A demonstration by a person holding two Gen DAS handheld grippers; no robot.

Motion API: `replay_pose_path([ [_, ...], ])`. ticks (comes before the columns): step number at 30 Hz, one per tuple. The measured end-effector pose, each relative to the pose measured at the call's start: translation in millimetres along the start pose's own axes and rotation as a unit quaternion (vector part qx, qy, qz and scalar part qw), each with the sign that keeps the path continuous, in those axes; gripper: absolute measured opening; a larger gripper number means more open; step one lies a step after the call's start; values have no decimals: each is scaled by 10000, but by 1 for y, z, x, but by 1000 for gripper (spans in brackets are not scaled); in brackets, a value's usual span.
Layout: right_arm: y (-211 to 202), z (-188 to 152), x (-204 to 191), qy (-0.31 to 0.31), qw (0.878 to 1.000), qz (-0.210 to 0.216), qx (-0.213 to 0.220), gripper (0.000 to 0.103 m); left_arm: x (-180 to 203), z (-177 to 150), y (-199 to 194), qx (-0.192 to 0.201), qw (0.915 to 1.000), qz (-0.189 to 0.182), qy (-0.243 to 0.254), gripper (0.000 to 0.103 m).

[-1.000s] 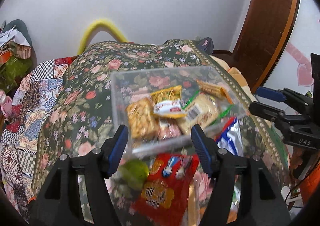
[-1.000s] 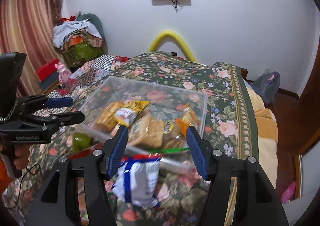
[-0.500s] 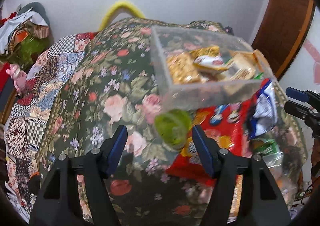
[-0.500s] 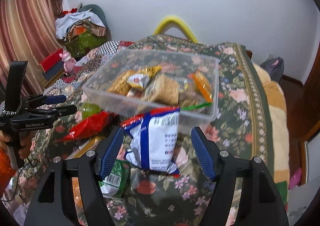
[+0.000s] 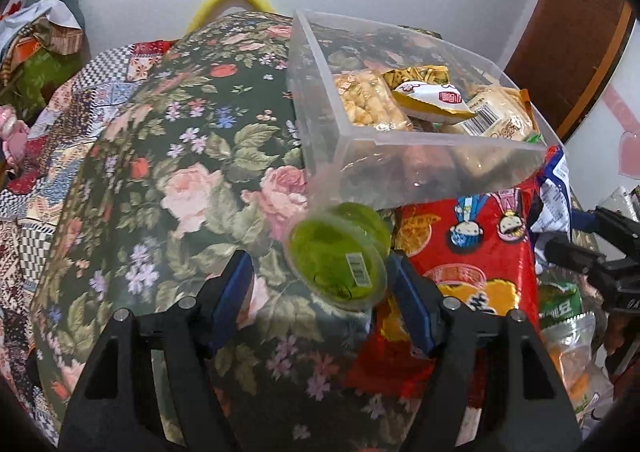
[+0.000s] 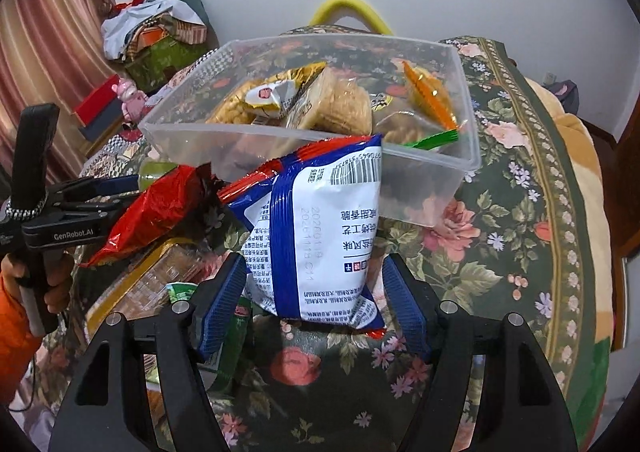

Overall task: Organize snacks
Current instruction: 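Grasp the green jelly cup with left tool while right tool grasps the blue-white snack bag, then carry both snacks over the box and open both tools to drop them in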

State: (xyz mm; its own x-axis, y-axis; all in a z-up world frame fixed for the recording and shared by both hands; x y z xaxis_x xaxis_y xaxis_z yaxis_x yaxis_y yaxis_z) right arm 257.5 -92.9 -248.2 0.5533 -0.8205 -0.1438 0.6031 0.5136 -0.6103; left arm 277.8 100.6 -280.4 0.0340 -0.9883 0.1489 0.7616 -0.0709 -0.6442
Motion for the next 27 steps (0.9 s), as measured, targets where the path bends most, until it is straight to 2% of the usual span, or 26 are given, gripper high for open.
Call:
replay_pose_path([
  [7,9,-2,-3,95,9999,42,11,67,0,-2,17,-44,9999,-59,-132,69],
  [9,10,-1,-4,141,9999,76,43,67,1,-2,16,3,9999,-92,-119,66],
  [10,10,0,-4,155,9998,81,62,67,4,-3,15,7,9998,-144,-97,58],
  [11,10,-1,-4,166,9998,96,68,66,5,-3,15,9,9999,-142,-46,58],
  [14,9,0,-5,210,9996,144,98,55,7,-4,12,45,9998,-171,-36,58],
  [18,5,0,-6,201,9996,154,134,49,7,-6,2,100,9999,-106,-13,58],
  [27,-16,7,-1,193,9992,142,335,46,10,9,-35,466,9989,15,96,57],
])
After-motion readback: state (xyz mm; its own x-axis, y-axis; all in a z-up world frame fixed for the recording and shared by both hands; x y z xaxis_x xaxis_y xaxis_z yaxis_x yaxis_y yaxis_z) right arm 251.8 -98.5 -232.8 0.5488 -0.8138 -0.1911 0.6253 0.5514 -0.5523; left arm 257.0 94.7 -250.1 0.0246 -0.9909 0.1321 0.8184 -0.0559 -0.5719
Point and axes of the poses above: each gripper's, at about its wrist camera, not at the fingertips, and y roughly the way its jaws point, x to its right, z to its top, the point moved 10 cm from there along y, roughly the way its jaws point, and after that the axes turned 15 degrees about x, right-handed, at the moved point
